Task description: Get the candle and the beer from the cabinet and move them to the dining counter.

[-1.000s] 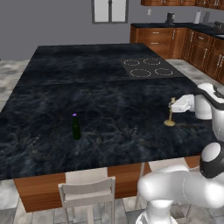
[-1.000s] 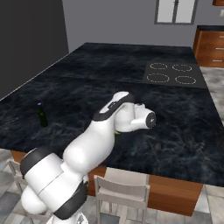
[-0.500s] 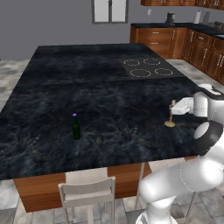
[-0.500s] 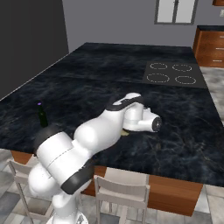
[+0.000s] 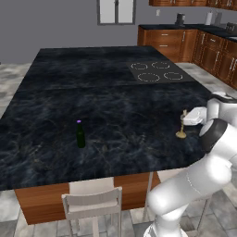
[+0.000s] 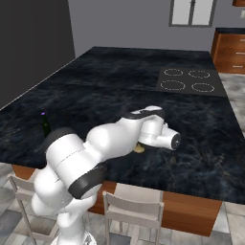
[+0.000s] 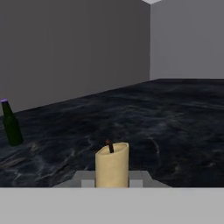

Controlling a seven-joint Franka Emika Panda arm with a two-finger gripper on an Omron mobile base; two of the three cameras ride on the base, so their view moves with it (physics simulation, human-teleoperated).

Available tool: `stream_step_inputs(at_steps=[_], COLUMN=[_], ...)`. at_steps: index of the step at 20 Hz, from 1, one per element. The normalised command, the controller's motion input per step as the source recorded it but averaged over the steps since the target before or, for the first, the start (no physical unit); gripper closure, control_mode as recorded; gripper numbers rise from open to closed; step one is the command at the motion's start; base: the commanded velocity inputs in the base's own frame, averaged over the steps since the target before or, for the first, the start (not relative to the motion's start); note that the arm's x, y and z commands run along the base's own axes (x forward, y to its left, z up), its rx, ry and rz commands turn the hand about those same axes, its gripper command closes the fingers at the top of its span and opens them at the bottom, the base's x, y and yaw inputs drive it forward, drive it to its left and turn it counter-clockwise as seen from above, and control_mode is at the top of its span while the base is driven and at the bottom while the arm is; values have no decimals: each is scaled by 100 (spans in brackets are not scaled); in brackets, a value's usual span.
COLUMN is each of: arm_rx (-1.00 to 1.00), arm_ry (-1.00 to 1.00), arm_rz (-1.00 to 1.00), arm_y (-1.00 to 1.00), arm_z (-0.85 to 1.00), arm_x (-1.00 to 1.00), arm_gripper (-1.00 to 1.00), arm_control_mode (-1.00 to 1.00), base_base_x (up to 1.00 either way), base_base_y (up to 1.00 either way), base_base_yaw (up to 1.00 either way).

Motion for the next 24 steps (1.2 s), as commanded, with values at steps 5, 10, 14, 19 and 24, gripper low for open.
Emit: stream_step_inputs(at_steps=[5,10,14,19,24], arm_rx=[0,0,0,0,0], arm_ry=[0,0,0,0,-7], arm_rz=[0,0,0,0,0], arm_y=[0,0,0,0,0], arm_z=[-38,-38,-33,-20,-7], arm_x=[0,1,1,2,21], arm_gripper=[100,100,100,100,100], arm_control_mode=[-100,-100,-100,-100,-100], base_base_x=[0,0,0,0,0], base_base_y=[0,0,0,0,0], base_base_yaw=[0,0,0,0,0])
